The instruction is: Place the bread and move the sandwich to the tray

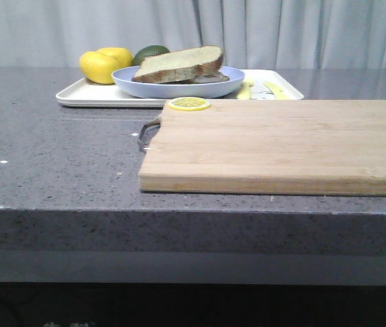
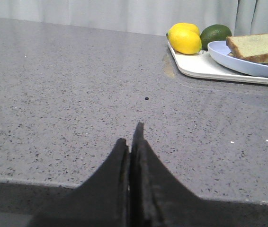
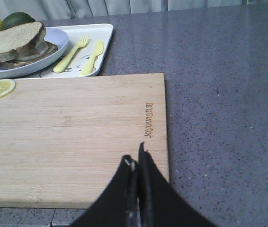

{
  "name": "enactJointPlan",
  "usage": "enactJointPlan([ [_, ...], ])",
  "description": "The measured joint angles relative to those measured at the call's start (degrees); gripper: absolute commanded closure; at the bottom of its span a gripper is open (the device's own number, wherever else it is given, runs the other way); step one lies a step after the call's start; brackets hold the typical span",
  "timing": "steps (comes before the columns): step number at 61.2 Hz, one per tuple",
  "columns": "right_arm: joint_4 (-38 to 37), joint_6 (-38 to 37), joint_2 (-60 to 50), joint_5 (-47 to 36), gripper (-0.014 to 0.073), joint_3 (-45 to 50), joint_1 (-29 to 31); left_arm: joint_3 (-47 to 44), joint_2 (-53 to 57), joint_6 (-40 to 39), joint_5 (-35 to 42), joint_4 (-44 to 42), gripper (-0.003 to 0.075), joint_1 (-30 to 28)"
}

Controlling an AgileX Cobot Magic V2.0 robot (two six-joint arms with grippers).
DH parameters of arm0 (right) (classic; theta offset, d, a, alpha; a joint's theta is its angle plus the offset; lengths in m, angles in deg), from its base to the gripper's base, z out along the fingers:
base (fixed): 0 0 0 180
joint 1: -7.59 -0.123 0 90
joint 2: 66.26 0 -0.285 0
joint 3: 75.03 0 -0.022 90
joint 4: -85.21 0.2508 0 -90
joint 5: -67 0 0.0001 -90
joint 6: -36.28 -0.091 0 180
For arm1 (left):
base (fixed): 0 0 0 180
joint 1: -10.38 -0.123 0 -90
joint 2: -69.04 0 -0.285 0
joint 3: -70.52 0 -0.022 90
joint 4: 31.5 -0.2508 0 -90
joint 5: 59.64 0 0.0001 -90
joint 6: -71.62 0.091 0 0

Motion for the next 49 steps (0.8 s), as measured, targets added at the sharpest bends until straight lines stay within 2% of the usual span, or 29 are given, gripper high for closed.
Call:
enactJointPlan([
  [8, 0.0, 0.0, 0.0, -2.6, 0.0655, 1.3, 0.0, 0.0, 0.0, 0.0, 0.0, 0.0, 0.0741, 0.0],
  [19, 0.2, 0.0, -2.0, -17.2, 0.0655, 10.0, -1.1, 0.0, 0.0, 0.0, 0.0, 0.0, 0.0741, 0.0],
  [25, 0.3, 0.0, -5.5, -22.1, 0.0655, 16.7, -2.6, 0.0, 0.0, 0.0, 0.0, 0.0, 0.0741, 0.0],
  [34, 0.5, 0.0, -11.6, -22.4, 0.0655, 23.4, -3.0, 0.0, 0.0, 0.0, 0.0, 0.0, 0.0741, 0.0],
  [49, 1.1, 0.0, -14.5, -18.0, 0.0655, 24.0, -3.2, 0.0, 0.0, 0.0, 0.1, 0.0, 0.0741, 0.0],
])
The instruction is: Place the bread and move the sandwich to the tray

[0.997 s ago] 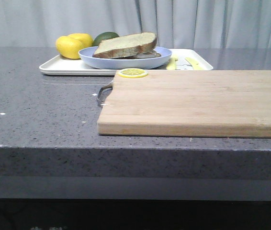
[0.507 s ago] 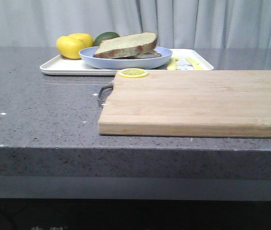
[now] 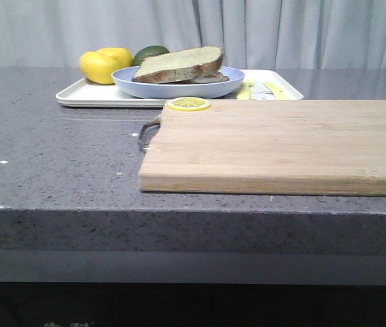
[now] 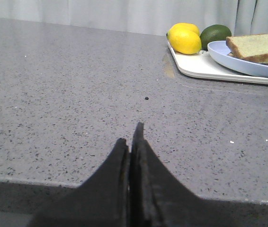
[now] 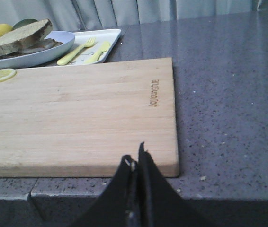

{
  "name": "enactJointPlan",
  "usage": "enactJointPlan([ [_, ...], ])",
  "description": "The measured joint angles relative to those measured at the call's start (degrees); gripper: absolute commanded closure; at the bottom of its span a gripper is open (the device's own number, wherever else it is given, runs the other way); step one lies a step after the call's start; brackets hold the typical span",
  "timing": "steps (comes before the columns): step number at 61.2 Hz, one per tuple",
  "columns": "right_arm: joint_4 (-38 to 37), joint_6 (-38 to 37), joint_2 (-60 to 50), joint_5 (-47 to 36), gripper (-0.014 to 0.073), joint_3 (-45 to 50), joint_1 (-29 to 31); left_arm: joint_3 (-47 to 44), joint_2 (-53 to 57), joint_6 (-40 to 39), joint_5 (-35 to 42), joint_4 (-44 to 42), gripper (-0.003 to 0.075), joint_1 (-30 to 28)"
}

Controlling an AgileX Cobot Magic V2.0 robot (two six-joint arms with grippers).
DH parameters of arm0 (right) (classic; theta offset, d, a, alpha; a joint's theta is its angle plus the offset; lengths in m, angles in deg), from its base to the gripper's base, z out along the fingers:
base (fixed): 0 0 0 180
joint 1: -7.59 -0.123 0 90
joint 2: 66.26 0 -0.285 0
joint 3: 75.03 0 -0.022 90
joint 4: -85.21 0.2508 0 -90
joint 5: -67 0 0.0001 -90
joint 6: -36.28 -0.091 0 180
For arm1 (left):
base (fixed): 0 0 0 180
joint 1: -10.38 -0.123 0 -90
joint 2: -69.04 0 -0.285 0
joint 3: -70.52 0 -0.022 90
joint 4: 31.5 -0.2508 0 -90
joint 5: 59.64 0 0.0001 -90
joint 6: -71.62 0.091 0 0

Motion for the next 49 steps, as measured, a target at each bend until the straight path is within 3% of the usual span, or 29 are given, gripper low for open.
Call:
enactJointPlan([
  [49, 0.1, 0.0, 0.0, 1.1, 0.0655, 0.0, 0.0, 0.0, 0.0, 0.0, 0.0, 0.0, 0.0741, 0.0],
])
